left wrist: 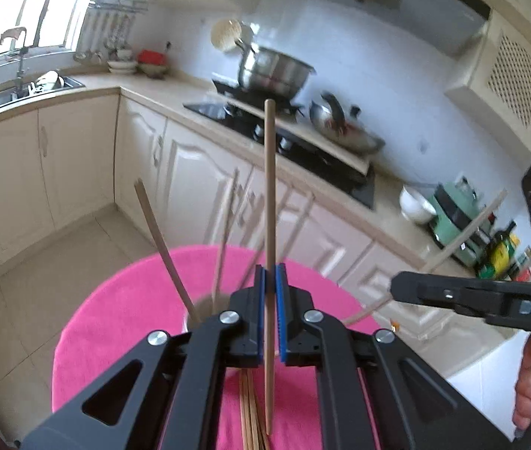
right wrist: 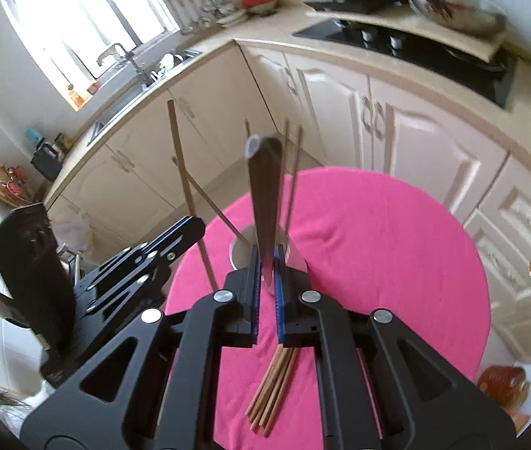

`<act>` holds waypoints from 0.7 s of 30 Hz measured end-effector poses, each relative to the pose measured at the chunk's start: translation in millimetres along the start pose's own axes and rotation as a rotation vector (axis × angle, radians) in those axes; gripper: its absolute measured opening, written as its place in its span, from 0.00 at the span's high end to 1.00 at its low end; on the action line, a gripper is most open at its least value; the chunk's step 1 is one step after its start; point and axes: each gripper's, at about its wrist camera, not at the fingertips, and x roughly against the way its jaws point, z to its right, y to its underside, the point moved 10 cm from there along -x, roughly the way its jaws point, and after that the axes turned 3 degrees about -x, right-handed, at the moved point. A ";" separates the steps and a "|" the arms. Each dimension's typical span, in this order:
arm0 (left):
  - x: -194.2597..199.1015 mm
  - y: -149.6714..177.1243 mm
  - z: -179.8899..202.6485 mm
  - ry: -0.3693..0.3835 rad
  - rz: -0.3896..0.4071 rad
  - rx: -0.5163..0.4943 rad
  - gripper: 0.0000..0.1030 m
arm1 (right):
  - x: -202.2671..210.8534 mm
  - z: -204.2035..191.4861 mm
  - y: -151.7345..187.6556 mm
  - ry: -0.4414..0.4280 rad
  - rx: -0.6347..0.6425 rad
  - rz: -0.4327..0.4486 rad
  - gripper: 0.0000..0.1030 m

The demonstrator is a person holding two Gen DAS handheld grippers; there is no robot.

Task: Organize utensils
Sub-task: 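Lift the chopsticks upright with both tools and carry them over the cup, then lower the chopsticks into the cup and open both tools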

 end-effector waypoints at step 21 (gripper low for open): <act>-43.8 -32.4 -33.4 -0.078 0.128 0.001 0.95 | -42.5 -19.6 -35.5 0.006 0.119 -0.042 0.94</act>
